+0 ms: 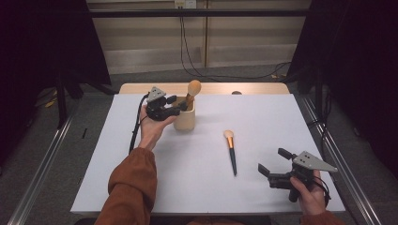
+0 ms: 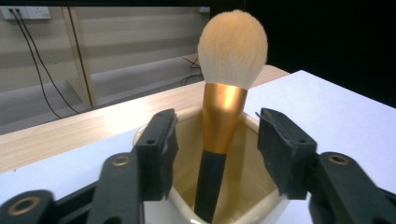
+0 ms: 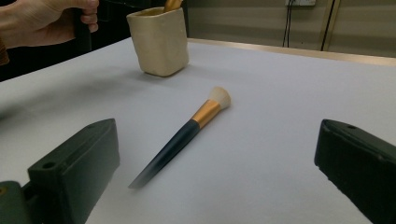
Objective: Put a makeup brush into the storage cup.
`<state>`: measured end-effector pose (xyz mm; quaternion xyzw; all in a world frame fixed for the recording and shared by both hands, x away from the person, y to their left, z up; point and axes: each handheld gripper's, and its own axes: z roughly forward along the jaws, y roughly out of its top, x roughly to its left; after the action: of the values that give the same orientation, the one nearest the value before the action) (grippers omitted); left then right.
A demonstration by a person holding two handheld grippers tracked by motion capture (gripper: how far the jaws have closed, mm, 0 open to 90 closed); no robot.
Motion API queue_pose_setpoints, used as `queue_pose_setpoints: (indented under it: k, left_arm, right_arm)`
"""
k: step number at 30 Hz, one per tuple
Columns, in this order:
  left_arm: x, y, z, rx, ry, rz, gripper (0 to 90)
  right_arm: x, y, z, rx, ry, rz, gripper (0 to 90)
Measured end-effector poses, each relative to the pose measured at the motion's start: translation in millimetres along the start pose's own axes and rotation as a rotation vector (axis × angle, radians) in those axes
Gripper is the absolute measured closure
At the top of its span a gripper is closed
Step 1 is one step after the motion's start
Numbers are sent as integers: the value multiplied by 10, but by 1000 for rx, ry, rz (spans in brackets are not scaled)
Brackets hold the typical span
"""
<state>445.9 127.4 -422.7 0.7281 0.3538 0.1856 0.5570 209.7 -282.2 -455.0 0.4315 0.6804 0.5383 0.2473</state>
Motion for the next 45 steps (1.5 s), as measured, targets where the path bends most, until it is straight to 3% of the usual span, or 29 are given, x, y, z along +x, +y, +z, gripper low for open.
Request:
queue_pose_setpoints:
  k: [4, 8, 17, 25, 28, 31, 37, 45]
  left_arm:
    - [-4, -12, -50, 0, 24, -20, 268]
    - [-19, -22, -95, 6, 34, -37, 172]
    - [-67, 6, -192, 2, -7, -57, 47]
    - [-100, 46, -290, 17, 9, -54, 27]
    - [-107, 89, -361, -8, -9, -54, 30]
    - [-126, 101, -390, -9, 4, -39, 30]
    - [-175, 61, -435, -5, -12, -38, 15]
    - [-165, -27, -582, 8, 1, -28, 22]
  right_arm:
    - [0, 1, 1, 1, 0, -3, 0]
    - [-3, 1, 3, 2, -3, -2, 0]
    - [4, 3, 7, 2, -2, -7, 0]
    - [14, 4, 4, 2, -6, -9, 0]
    - [14, 3, 5, 2, -7, -5, 0]
    - [6, 1, 2, 3, -10, -4, 0]
    - [1, -2, -11, 1, -12, -3, 0]
    - [0, -1, -16, 1, -16, -1, 0]
